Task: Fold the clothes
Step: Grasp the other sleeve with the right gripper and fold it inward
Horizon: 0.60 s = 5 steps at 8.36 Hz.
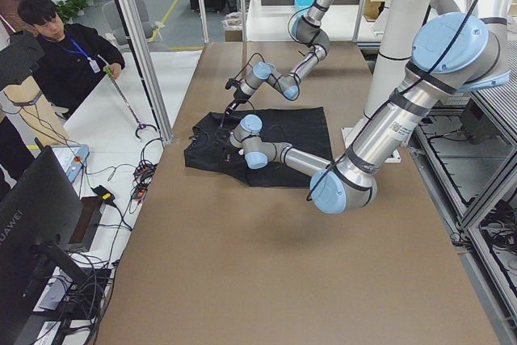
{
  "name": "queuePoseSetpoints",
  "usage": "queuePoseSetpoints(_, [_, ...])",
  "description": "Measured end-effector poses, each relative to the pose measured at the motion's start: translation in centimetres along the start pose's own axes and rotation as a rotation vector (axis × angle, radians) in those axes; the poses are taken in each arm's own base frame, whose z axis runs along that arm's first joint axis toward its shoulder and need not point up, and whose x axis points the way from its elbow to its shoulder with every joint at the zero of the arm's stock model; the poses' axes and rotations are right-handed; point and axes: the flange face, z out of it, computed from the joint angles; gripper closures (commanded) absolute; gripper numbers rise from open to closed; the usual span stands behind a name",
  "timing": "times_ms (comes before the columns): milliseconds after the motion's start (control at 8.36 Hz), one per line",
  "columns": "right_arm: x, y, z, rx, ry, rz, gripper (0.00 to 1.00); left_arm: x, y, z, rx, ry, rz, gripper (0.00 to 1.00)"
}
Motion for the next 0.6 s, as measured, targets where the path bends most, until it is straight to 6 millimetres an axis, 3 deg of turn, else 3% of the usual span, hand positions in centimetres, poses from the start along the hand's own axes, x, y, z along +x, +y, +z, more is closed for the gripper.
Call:
queuePoseSetpoints(120, [-0.5,1.4,0.4,0.001,0.006,-0.01,0.06,-0.1,-0.1,0.0,0.001,0.0,0.0,0.06])
queuePoseSetpoints(598, [-1.5,2.5,0.1,-0.001,-0.005,-0.074,0.05,0.2,-0.9,-0.7,0.003,0.015,-0.003,0.05])
